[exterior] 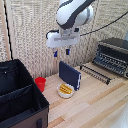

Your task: With care, position your gripper close to the oven tray handle. Make sure to grip the handle tightly. Delicately and attentively pull the tray out from the oven.

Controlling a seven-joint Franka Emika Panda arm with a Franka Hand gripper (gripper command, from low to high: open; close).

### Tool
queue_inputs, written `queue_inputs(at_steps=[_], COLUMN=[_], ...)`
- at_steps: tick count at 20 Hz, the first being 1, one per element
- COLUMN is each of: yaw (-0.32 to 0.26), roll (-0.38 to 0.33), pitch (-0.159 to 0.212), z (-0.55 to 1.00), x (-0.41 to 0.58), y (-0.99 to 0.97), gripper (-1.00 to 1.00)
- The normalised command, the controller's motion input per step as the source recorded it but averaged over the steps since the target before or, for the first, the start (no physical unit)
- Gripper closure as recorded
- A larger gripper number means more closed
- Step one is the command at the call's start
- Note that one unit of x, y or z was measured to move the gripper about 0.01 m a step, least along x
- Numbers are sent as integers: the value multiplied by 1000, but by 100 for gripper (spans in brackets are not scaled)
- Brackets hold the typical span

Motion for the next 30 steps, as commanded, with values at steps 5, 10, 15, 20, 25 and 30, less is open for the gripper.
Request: queue_inputs(at_steps=[5, 10, 15, 20, 25, 30], yaw=[146, 179, 170, 153, 142, 136], roll=[-286, -280, -277, -288, -284, -298], pitch=[-57, -82, -55, -21, 0, -1], z=[18, 0, 0, 0, 0, 0], x=[-33, -69, -43, -41, -29, -55], y=[-163, -230, -267, -306, -355, -343], gripper=[-100, -100, -100, -100, -100, -100])
